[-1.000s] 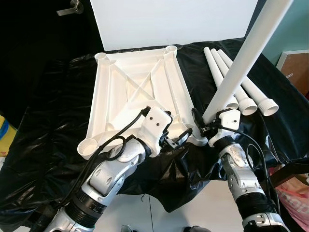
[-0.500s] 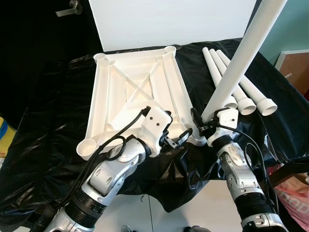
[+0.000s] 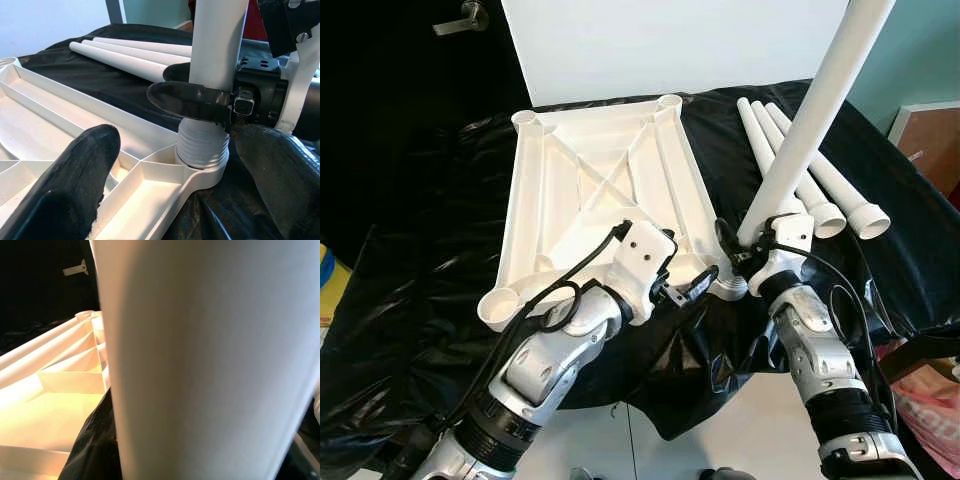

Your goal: Building children table

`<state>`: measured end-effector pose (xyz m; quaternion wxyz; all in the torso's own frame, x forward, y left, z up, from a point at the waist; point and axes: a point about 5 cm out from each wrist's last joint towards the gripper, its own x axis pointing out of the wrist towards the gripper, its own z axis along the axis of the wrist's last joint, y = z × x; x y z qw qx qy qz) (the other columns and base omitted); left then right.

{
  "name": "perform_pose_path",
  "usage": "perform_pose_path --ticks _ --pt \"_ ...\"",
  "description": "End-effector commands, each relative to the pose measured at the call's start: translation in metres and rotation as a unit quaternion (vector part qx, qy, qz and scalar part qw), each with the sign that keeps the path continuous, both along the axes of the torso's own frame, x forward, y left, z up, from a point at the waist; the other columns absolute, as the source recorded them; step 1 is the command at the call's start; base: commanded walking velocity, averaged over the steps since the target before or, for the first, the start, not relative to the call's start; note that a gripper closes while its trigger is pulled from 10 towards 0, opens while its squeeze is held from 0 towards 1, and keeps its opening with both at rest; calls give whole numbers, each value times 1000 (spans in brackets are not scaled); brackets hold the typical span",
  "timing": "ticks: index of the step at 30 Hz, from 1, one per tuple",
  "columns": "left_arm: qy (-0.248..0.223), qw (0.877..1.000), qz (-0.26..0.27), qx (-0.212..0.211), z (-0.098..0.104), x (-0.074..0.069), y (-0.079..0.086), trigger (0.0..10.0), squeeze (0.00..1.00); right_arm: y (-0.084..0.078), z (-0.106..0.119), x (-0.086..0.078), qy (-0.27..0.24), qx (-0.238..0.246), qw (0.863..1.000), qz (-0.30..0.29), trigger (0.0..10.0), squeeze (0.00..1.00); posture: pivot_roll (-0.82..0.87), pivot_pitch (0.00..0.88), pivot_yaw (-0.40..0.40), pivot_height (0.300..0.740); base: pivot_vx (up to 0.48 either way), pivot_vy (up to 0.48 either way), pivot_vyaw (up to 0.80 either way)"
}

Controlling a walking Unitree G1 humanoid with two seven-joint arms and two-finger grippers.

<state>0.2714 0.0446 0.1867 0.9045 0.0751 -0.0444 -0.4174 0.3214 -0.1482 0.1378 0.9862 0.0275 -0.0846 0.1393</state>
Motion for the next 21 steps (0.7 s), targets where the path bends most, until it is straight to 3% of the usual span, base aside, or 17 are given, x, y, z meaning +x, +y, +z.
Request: perform_pose_path --ticks 1,9,21 --pt "12 997 -74 18 -2 -6 -4 10000 0 -10 -57 -16 139 -10 990 -26 10000 0 -112 123 58 740 0 0 0" --pt "9 997 -72 19 -2 -6 -5 10000 0 -10 -39 -22 26 -93 995 -18 10000 0 -113 123 57 740 0 0 0" --pt "8 997 -74 18 -2 -6 -6 10000 0 4 -36 -29 -20 -145 989 34 10000 0 -115 115 54 740 0 0 0"
